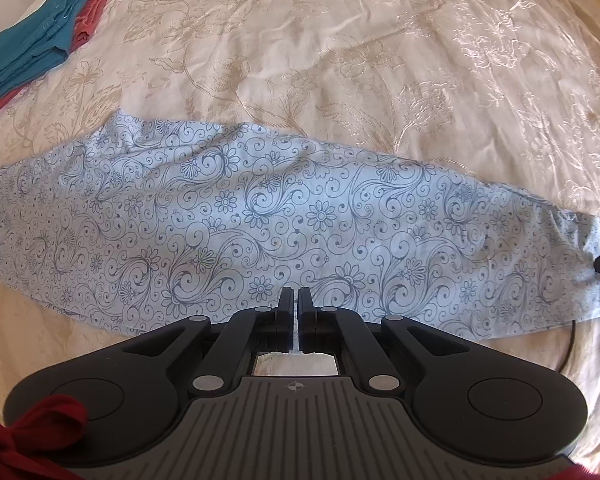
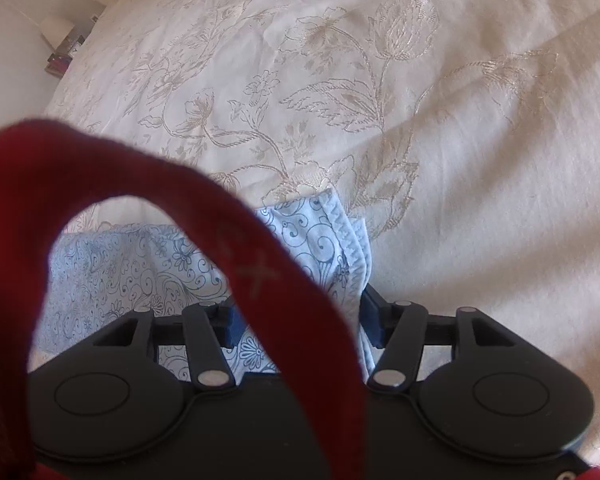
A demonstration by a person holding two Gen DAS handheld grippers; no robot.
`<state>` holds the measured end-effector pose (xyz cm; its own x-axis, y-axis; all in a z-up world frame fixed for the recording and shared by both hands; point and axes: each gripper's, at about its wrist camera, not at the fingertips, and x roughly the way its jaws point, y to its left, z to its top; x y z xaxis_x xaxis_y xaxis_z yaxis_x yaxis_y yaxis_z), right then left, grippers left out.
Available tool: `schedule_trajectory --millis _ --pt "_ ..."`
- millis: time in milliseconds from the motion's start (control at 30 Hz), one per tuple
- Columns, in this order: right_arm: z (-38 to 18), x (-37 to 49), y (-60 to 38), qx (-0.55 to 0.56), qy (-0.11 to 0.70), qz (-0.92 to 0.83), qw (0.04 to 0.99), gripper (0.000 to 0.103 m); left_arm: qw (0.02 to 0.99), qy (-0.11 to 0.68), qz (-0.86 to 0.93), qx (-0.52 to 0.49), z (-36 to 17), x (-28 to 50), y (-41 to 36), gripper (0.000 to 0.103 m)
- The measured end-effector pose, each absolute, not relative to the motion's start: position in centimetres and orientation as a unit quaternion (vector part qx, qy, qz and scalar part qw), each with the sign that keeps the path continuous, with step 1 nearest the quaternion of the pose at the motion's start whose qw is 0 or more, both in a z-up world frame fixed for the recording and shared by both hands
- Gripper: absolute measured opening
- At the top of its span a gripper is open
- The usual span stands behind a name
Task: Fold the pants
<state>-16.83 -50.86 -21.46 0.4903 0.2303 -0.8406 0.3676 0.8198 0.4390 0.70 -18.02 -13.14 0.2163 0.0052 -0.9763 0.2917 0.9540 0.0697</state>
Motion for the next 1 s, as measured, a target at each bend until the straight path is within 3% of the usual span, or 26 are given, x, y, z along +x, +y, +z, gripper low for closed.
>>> schedule_trajectory --millis 33,67,567,733,1000 --pt "-21.4 -16.9 -50.8 0.291 0.507 -0.04 0.81 0.023 0.772 0.617 -0.094 0.12 -13.2 0.9 -18.3 0.003" --pt "-21.3 -17.1 -50.8 0.288 0.508 -0.035 0.811 0.013 0.773 0.616 -0.095 0.121 -13.3 1.1 -18.6 0.003" --pt "-13.8 -20.0 -50.8 0.318 0.43 -0.027 0.845 0.012 0.787 0.605 -0.092 0.078 -16.7 7.8 -22.1 0.003" --pt "-13.3 -19.8 -50.0 0.322 0.428 -0.02 0.844 0.012 0.775 0.616 -0.085 0.111 -19.6 8.7 -23.3 0.003" --pt "-12.3 -19.4 -48.7 0.342 0.425 -0.023 0.838 0.012 0.781 0.603 -0.125 0.1 -16.0 5.0 -21.7 0.003"
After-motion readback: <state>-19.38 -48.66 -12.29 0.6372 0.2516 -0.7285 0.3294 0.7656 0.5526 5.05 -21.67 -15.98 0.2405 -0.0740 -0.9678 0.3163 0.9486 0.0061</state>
